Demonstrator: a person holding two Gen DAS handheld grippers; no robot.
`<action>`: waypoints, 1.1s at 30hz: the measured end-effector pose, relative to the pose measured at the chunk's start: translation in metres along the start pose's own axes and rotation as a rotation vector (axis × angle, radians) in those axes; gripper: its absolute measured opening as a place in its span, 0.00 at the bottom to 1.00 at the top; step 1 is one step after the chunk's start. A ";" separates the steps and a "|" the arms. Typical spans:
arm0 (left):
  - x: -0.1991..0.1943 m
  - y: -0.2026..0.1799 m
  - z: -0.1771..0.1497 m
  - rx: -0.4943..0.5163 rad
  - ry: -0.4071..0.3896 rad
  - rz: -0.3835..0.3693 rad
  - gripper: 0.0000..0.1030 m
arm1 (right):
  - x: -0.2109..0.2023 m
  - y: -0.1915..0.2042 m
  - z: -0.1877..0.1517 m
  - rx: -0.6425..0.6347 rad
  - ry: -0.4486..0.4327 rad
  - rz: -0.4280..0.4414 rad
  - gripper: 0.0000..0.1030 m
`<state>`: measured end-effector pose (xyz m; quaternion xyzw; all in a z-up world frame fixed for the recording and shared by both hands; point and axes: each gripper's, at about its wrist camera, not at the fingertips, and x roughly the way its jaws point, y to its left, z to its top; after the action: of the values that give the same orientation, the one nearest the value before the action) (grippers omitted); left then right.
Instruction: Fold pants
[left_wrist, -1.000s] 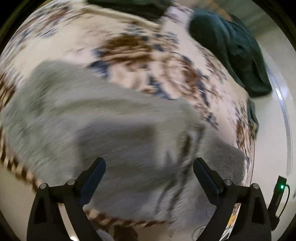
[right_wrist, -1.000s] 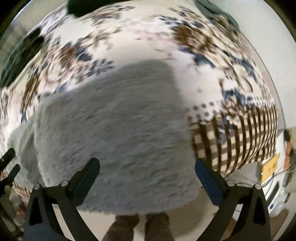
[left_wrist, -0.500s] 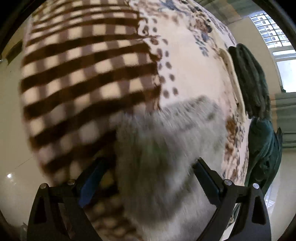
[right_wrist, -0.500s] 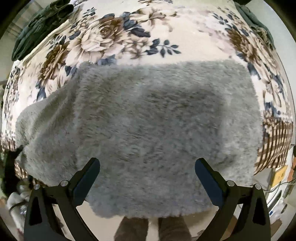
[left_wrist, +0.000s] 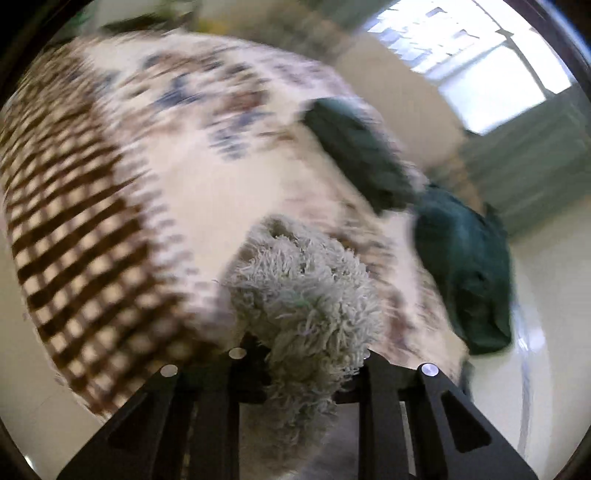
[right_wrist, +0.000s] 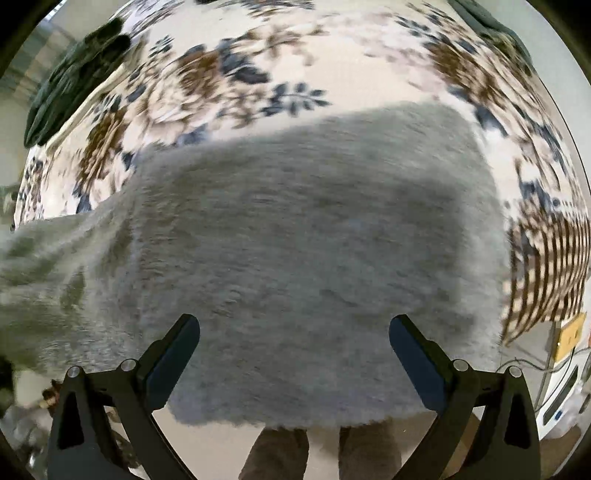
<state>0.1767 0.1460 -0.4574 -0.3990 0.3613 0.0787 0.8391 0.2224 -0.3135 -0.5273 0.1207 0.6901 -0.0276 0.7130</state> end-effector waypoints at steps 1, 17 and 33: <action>-0.009 -0.026 -0.006 0.046 -0.001 -0.031 0.17 | -0.004 -0.013 -0.001 0.013 -0.005 0.011 1.00; 0.057 -0.290 -0.265 0.531 0.483 -0.219 0.18 | -0.048 -0.272 -0.002 0.250 -0.053 -0.042 1.00; 0.040 -0.294 -0.241 0.610 0.505 -0.072 0.82 | -0.029 -0.221 0.057 0.144 -0.023 0.529 1.00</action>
<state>0.1986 -0.2323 -0.4054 -0.1507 0.5489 -0.1623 0.8060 0.2309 -0.5437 -0.5276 0.3470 0.6228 0.1093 0.6926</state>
